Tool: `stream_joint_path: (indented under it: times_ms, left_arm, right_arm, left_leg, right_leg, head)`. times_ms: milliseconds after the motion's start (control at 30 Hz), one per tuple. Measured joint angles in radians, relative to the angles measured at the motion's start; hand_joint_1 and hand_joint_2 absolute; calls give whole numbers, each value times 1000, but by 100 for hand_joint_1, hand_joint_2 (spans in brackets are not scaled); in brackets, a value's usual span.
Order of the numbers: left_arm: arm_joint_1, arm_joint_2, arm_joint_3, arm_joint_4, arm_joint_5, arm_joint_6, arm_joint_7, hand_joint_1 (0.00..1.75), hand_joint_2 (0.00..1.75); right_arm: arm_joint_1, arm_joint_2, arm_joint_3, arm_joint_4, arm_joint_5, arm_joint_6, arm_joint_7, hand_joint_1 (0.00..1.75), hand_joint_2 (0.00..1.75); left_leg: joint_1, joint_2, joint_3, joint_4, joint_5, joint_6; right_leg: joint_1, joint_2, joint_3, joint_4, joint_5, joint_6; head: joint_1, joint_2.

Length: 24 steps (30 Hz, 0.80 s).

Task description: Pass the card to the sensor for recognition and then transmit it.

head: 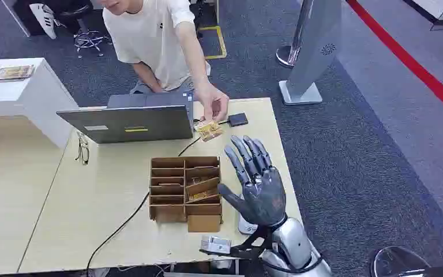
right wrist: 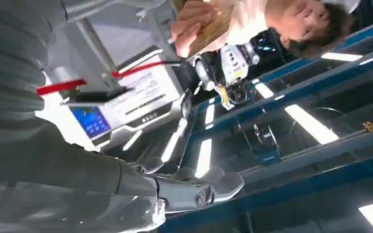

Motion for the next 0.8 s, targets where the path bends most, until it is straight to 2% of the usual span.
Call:
stream_joint_path:
  times_ms: [133,333,567,767,800]
  left_arm:
    - [0,9,-11,0,-10,-13,-2,0,0]
    - [0,18,-24,0,-22,-29,-10,0,0]
    - [0,23,-31,0,-31,-43,-13,0,0]
    - [0,24,-35,0,-35,-46,-16,0,0]
    - [0,26,-35,0,-35,-47,-17,0,0]
  right_arm:
    - [-81,-15,10,59,42,0,94,0,175]
    - [-187,-37,42,155,71,0,168,0,175]
    - [-285,-49,99,270,82,3,202,0,175]
    - [-322,-50,133,315,91,7,209,0,175]
    - [-326,-50,137,322,91,8,210,42,175]
  left_leg:
    - [0,0,0,0,0,0]
    - [0,0,0,0,0,0]
    - [0,0,0,0,0,0]
    - [0,0,0,0,0,0]
    - [0,0,0,0,0,0]
  right_leg:
    - [0,0,0,0,0,0]
    - [0,0,0,0,0,0]
    - [0,0,0,0,0,0]
    - [0,0,0,0,0,0]
    - [0,0,0,0,0,0]
  head:
    - [0,0]
    - [0,0]
    - [0,0]
    - [0,0]
    - [0,0]
